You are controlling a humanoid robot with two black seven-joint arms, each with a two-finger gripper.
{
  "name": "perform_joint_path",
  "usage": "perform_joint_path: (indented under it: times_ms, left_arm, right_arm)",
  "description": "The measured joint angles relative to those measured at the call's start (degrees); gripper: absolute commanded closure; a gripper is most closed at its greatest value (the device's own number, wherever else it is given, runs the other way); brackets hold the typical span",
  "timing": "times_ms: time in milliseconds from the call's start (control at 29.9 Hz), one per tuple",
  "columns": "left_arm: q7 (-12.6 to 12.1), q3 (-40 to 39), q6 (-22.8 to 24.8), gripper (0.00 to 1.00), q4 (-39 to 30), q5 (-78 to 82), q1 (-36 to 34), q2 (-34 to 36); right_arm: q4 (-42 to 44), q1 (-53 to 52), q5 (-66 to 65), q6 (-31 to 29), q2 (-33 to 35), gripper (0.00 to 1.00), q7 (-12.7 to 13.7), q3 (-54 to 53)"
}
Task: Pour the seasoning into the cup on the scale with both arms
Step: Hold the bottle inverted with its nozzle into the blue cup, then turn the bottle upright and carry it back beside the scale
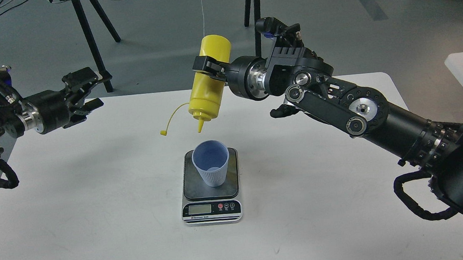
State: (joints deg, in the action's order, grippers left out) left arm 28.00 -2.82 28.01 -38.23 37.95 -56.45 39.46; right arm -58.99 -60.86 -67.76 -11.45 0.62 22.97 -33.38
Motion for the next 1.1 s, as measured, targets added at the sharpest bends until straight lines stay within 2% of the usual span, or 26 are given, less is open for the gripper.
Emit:
perform_joint_path:
  times_ms: [868, 1102]
  left_arm:
    - [0.0, 0.1, 0.0, 0.00, 0.1, 0.1, 0.5, -0.2]
    - [0.0, 0.1, 0.0, 0.00, 0.1, 0.2, 0.5, -0.2]
  right_arm:
    - [0.2, 0.4, -5.9, 0.8, 0.3, 0.97, -1.2, 6.4]
    - [0.6, 0.9, -4.2, 3.7, -0.3, 0.97, -0.9, 0.5]
